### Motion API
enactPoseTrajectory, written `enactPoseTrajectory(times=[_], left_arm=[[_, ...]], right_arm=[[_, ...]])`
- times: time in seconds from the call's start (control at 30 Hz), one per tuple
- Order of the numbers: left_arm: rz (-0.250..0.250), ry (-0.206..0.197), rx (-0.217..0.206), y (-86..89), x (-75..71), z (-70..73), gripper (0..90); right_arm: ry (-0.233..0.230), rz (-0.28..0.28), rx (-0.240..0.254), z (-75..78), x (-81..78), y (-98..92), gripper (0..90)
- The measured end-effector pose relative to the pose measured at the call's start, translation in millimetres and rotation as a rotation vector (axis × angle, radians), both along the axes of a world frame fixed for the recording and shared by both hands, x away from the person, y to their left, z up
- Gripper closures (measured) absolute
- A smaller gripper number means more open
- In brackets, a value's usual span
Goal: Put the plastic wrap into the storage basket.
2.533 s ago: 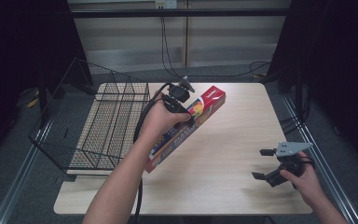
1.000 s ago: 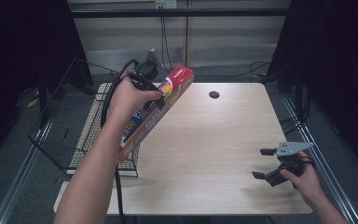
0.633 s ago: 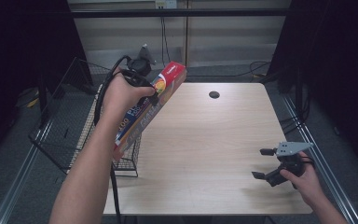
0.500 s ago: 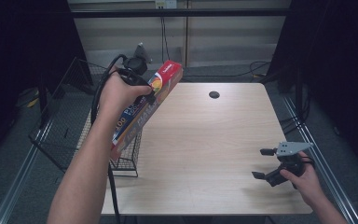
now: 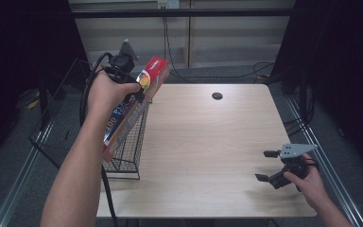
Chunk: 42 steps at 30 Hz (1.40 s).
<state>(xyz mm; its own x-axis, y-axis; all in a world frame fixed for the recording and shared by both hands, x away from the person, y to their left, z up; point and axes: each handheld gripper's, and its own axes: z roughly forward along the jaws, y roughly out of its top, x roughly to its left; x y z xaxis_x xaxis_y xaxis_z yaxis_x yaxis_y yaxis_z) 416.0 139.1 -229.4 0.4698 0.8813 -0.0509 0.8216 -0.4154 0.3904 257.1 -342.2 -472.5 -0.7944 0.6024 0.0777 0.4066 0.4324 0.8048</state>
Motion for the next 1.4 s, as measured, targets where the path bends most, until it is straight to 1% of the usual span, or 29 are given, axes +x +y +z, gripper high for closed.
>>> enactPoseTrajectory(times=[0.07, 0.13, 0.2, 0.23, 0.27, 0.33, 0.37, 0.4, 0.43, 0.47, 0.5, 0.53, 0.6, 0.63, 0.67, 0.7, 0.8, 0.83, 0.93, 1.13, 1.23, 1.3, 1.37, 1.4], left_arm=[[0.003, -0.002, 0.001, 2.4, 0.6, 0.3, 45.1], [0.015, -0.003, 0.008, 6.0, 1.1, 1.4, 45.2], [0.033, -0.006, 0.007, 9.1, 0.9, 2.0, 45.1], [0.03, -0.002, 0.013, 11.5, 1.2, 3.1, 45.1], [0.033, -0.009, 0.013, 13.5, 0.9, 4.3, 45.1], [0.038, -0.003, 0.008, 14.7, 0.4, 5.1, 45.1], [0.049, -0.002, 0.004, 15.7, 0.2, 6.0, 45.1], [0.051, -0.006, 0.009, 17.0, 0.6, 6.2, 45.1], [0.066, -0.011, 0.012, 18.4, 0.5, 6.3, 45.1], [0.066, -0.011, 0.012, 18.4, 0.5, 6.3, 45.1], [0.055, -0.001, 0.021, 20.7, 1.2, 7.2, 45.1], [0.067, -0.005, 0.021, 23.1, 1.3, 7.1, 45.1], [0.066, -0.009, 0.018, 24.9, 1.6, 7.0, 45.1], [0.082, -0.01, 0.014, 25.6, 1.1, 7.2, 45.1], [0.07, -0.014, 0.018, 27.6, 1.6, 7.5, 45.1], [0.088, -0.015, 0.003, 28.0, 1.1, 6.9, 45.1], [0.087, -0.014, 0.015, 32.9, 1.2, 7.8, 45.0], [0.101, -0.014, 0.007, 33.7, 1.0, 7.9, 45.0], [0.095, -0.017, 0.014, 38.0, 1.0, 9.1, 45.0], [0.128, -0.017, 0.007, 44.8, -0.2, 11.2, 44.9], [0.125, -0.019, 0.012, 47.6, 0.3, 11.5, 44.9], [0.137, -0.016, 0.005, 48.8, 0.3, 11.3, 44.9], [0.137, -0.022, 0.011, 50.7, 0.5, 10.9, 44.9], [0.15, -0.025, -0.004, 52.8, 0.6, 10.2, 44.9]], right_arm=[[0.0, 0.002, -0.001, -0.1, 0.1, -0.1, 1.7], [-0.001, -0.002, -0.001, -0.2, 0.1, -0.4, 1.7], [-0.005, -0.003, 0.0, 0.1, 0.0, -0.7, 1.7], [-0.004, -0.005, -0.001, 0.2, -0.1, -0.8, 1.7], [-0.003, -0.005, -0.004, -0.1, 0.3, -0.9, 1.7], [0.0, -0.003, -0.004, -0.3, 0.3, -0.8, 1.8], [-0.003, 0.0, -0.005, -0.7, 0.7, -0.7, 1.7], [-0.001, 0.002, -0.005, -0.7, 0.7, -0.1, 1.7], [0.0, 0.004, -0.004, -0.6, 0.7, 0.0, 1.7], [-0.001, 0.003, -0.004, -0.5, 0.6, 0.2, 1.7], [-0.001, 0.003, -0.004, -0.5, 0.6, 0.2, 1.7], [-0.001, 0.003, -0.005, -0.5, 0.5, 0.2, 1.7], [-0.002, 0.002, -0.006, -0.8, 0.6, 0.0, 1.7], [-0.002, 0.002, -0.006, -0.8, 0.6, 0.0, 1.7], [-0.004, -0.001, -0.006, -0.9, 0.7, -0.1, 1.5], [-0.007, -0.007, -0.006, -0.8, 0.7, -0.5, 1.5], [-0.007, -0.014, -0.002, -0.2, 0.6, -1.2, 1.6], [-0.006, -0.013, -0.003, -0.4, 0.7, -1.3, 1.5], [-0.004, -0.011, -0.005, -0.4, 0.7, -1.2, 1.5], [-0.009, -0.01, -0.005, -0.4, 0.7, -0.5, 1.5], [-0.009, -0.01, -0.006, -0.4, 0.7, -0.6, 1.5], [-0.01, -0.011, -0.005, -0.1, 0.6, -0.6, 1.5], [-0.01, -0.01, -0.004, 0.0, 0.5, -0.5, 1.5], [-0.009, -0.009, -0.003, -0.1, 0.5, -0.5, 1.5]])
